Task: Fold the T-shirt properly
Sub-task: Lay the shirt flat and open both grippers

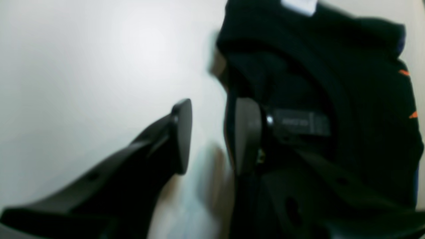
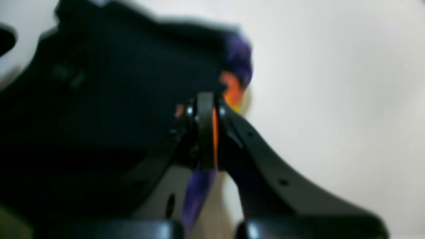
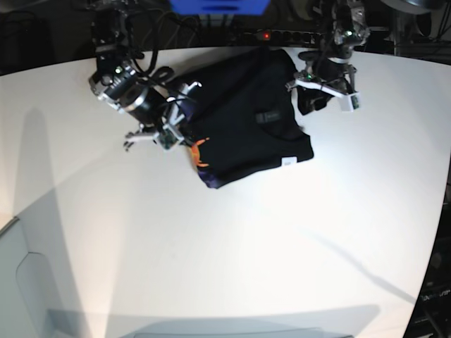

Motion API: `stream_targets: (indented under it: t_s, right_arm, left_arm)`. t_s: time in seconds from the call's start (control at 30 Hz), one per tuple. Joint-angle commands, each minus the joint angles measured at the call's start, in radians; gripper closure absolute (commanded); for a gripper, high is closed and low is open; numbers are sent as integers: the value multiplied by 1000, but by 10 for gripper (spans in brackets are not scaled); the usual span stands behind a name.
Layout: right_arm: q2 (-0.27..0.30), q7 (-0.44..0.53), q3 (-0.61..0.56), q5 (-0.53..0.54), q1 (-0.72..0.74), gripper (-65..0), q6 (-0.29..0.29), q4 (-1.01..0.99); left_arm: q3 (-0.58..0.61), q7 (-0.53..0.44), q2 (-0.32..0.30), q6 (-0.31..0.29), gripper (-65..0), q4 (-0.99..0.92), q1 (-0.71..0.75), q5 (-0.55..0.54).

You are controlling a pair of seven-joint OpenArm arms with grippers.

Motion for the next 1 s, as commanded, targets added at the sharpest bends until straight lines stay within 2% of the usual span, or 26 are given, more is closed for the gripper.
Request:
stream_targets:
  t_s: [0.0,0.13,0.2,0.33,0.4,0.5,0.63,0.97]
  right_arm:
    - [-2,33,-3,20,-11,0,14,9]
    - [-2,35,-2,20,-46,0,14,-44]
    - [-2,35,0,20,-51,0,14,-86]
    - [-1,36,1,20,-44,0,14,-133]
    - [15,36,4,20,-51,0,14,-83]
    - [22,30,4,20,-58,0,14,30]
    - [25,29,6,20,-72,0,14,116]
    - [24,29,100,20,-75,0,14,115]
  left_arm:
    - [1,-18,-4,-6,-218,10,2,-8]
    - [4,-18,12,-6,-221,9,7,-8]
    - [4,-18,28,-6,-243,10,10,-8]
    - [22,15,31,-8,-360,9,8,-8]
    - [62,39,25,-8,-421,9,5,-8]
    - [100,39,25,-8,-469,9,3,-8]
    - [139,36,29,-8,-467,-2,-3,-8]
    - [140,38,26,-8,-466,-108,-43,-8]
